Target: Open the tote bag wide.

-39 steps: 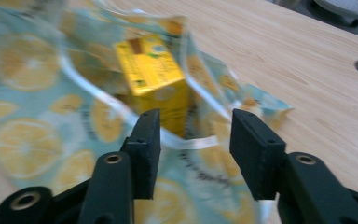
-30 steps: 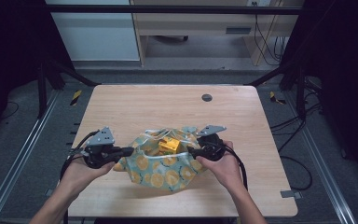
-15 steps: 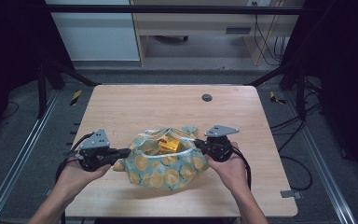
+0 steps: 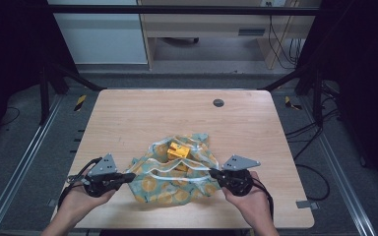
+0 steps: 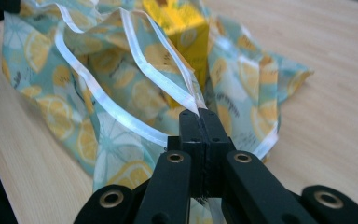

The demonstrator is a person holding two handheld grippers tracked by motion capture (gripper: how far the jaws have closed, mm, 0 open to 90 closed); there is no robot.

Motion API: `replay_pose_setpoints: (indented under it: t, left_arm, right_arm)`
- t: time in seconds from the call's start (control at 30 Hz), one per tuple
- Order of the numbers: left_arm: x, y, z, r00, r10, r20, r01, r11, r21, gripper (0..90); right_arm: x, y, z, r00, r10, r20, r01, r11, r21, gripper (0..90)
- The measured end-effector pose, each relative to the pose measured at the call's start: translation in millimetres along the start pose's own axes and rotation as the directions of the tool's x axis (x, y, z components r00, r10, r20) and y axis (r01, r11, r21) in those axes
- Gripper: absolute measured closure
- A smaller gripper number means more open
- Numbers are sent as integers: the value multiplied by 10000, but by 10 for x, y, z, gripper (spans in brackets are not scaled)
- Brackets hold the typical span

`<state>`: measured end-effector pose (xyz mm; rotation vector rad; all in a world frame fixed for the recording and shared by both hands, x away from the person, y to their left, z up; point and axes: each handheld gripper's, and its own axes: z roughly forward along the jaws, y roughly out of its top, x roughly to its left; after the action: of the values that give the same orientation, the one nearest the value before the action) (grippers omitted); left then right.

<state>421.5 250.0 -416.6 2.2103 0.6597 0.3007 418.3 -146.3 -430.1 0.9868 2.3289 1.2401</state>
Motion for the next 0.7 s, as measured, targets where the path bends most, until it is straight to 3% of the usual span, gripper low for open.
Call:
replay_pose_setpoints:
  t: [0.1,0.47,0.7]
  left_arm:
    - [18,-87,65,9999,-139,-37,140,9999,89,900]
    - [56,-206,166,9989,-346,-329,352,9992,169,900]
    - [24,-259,196,9974,-225,-688,226,9997,9,899]
  right_arm:
    - [-14,-115,64,9999,101,-71,-99,9995,308,900]
    - [-15,-250,166,10000,44,-77,-38,9967,814,896]
    - [3,-319,198,9998,168,-143,-158,9976,680,874]
